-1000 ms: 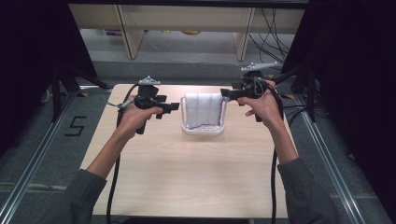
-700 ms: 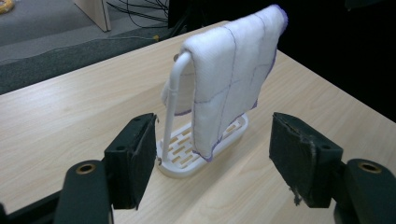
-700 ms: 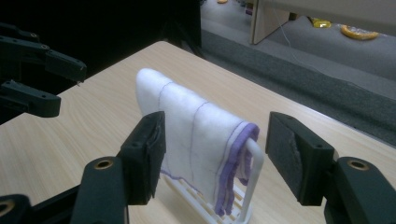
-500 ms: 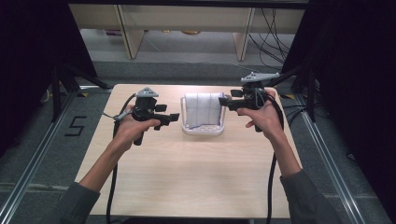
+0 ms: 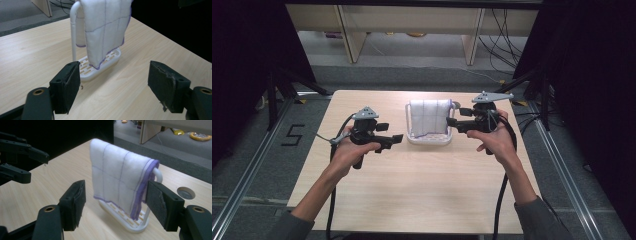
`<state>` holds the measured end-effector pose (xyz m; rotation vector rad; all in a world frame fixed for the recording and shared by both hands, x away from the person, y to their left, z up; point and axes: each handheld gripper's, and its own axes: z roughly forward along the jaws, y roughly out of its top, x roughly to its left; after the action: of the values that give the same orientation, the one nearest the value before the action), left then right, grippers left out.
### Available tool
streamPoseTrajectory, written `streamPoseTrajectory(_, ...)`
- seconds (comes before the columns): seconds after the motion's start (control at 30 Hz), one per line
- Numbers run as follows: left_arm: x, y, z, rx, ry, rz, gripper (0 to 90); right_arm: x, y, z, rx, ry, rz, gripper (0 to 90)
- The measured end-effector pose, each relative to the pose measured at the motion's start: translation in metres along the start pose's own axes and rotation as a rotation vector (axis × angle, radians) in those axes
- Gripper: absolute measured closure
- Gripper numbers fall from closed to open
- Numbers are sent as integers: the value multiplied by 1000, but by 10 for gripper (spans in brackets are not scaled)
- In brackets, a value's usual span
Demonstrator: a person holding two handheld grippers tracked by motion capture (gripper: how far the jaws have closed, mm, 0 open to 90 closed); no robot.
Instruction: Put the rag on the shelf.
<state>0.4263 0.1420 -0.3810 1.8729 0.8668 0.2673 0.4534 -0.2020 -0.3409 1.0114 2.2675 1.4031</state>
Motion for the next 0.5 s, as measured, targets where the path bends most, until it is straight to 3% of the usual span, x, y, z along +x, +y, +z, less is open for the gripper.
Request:
streamPoseTrajectory(0.23, -9, -14, -1, 12, -12, 32, 253, 11, -15, -1, -11, 17, 8, 333)
streamPoseTrajectory(0.37, -10, -22, 1, 28, 19, 44, 253, 18, -26, 0, 6, 36, 26, 317)
streamPoseTrajectory(0.43, -11, -24, 1, 26, 12, 40, 253, 18, -31, 1, 0, 53, 18, 317)
streamPoseTrajectory(0.5, -12, -27, 2, 17, 5, 49, 253, 20, -33, 1, 4, 37, 3, 304)
